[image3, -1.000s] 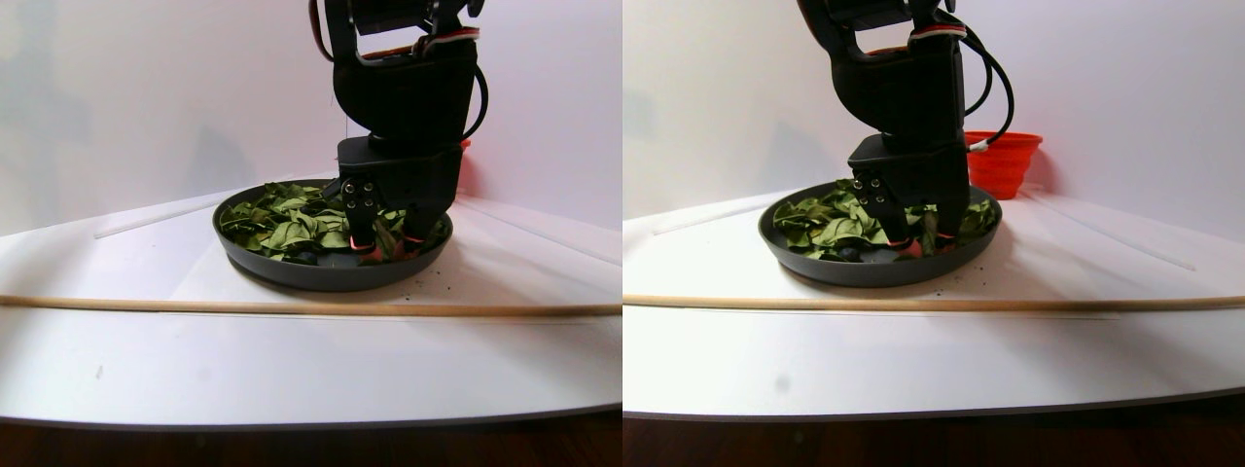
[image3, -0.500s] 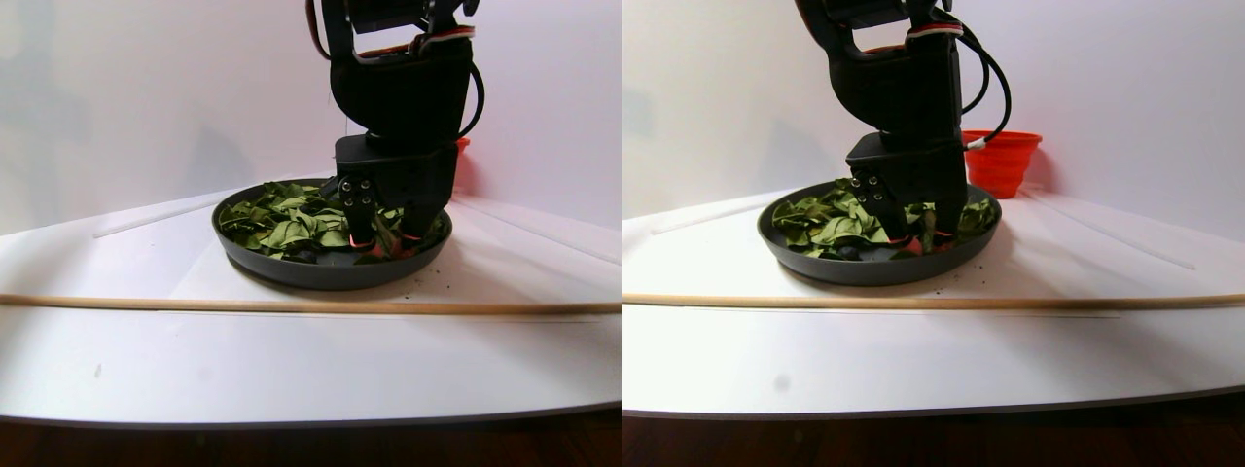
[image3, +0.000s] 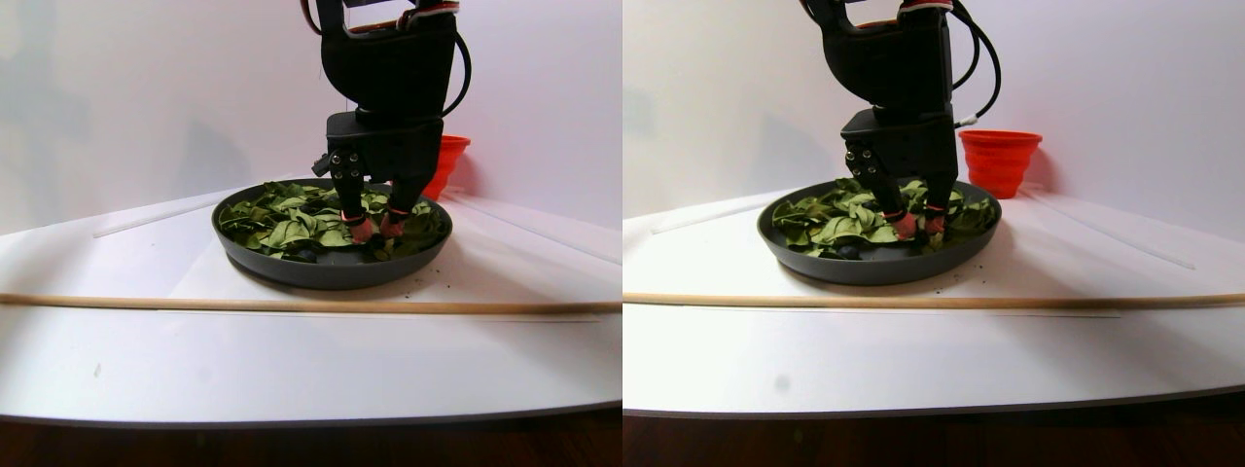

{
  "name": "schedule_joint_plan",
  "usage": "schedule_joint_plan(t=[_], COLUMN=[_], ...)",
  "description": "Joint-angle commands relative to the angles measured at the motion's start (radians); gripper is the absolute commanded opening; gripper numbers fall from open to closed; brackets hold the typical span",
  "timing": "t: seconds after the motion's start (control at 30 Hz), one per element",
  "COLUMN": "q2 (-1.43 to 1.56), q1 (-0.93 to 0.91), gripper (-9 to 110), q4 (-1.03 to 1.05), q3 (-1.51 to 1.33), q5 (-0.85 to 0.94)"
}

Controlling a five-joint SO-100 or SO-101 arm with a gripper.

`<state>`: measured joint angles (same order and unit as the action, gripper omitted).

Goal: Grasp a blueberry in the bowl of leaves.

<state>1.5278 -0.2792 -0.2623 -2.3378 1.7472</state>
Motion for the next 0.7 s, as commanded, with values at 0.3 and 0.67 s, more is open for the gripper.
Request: schedule_joint_plan(t=[0.3,0.67], q2=[0.123,0.091], q1=[-0.006,-0.005], gripper=[8,15], q4=[0.026,0.025], q3=[0.002,-0.041], q5=[0.014,0.031])
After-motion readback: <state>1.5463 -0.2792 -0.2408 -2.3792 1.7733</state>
